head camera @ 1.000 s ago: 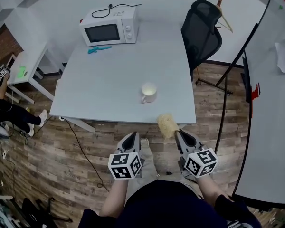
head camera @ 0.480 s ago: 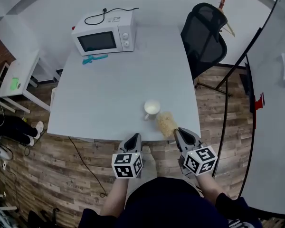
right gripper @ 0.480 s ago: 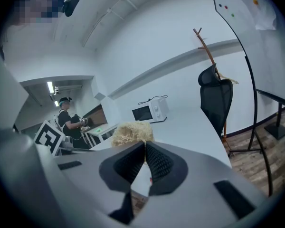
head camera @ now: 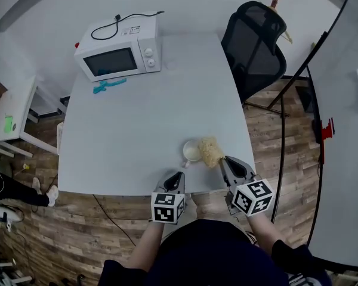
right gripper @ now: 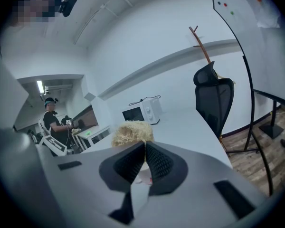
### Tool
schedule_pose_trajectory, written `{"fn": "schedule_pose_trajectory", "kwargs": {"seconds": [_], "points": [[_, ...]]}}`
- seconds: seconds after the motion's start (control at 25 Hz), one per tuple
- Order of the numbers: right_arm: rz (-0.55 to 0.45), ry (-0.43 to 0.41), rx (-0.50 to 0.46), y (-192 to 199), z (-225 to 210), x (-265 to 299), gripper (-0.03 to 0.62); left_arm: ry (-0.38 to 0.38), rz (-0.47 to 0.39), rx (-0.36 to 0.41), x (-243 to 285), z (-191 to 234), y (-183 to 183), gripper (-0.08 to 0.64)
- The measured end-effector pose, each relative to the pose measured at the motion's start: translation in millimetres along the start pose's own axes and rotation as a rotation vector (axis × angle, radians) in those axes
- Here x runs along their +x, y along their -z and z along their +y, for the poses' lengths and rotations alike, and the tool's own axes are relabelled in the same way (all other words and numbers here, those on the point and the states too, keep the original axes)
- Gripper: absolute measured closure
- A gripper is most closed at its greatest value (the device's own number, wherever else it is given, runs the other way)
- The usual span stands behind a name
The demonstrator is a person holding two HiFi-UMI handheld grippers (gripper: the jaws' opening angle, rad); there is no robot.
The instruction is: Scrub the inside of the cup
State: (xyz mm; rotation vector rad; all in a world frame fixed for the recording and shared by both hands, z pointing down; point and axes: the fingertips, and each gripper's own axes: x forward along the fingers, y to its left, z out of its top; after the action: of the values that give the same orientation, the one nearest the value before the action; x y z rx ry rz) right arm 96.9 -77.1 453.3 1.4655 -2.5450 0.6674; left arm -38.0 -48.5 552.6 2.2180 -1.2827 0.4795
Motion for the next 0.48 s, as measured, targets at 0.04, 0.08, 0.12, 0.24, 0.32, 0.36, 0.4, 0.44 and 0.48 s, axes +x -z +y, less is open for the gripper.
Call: {"fn": "schedule_pose_trajectory", "kwargs": {"seconds": [0.04,0.08,0.12,0.24,0.32,0.36,0.4,0.44,0.48], "points": [[0.0,0.007,0.003,-1.4,-1.5,3.9,0.561,0.015,0.017,0.013,5.9,0.0,1.8,0.541],[0.001,0.013,0.005,-2.4,-3.2,7.5,0.561,0.03,0.032,0.023,11.6,0.1,3.4,0.541],[0.002,0.02,0.007,-2.9,-4.8,10.7,0.561,0.044,0.044,0.028,16.9,0.2,4.8,0.541],[0.005,0.041,0.014,-2.3,-9.2,16.1,0.561,0.074,0.07,0.039,30.2,0.7,8.7,0.435],[0.006,0.056,0.019,-3.1,-12.4,17.6,0.561,0.081,0.088,0.057,38.3,1.7,10.4,0.403],[0.005,0.064,0.021,-4.0,-14.3,18.3,0.561,0.084,0.097,0.066,42.5,2.5,11.1,0.388],[0.003,0.072,0.022,-5.0,-16.1,19.3,0.561,0.086,0.107,0.075,46.5,3.8,12.1,0.382],[0.001,0.079,0.024,-6.3,-17.7,20.5,0.561,0.087,0.117,0.083,50.4,5.3,13.1,0.38],[-0.002,0.086,0.025,-7.6,-19.0,21.9,0.561,0.09,0.127,0.092,53.9,6.8,14.2,0.38]]}}
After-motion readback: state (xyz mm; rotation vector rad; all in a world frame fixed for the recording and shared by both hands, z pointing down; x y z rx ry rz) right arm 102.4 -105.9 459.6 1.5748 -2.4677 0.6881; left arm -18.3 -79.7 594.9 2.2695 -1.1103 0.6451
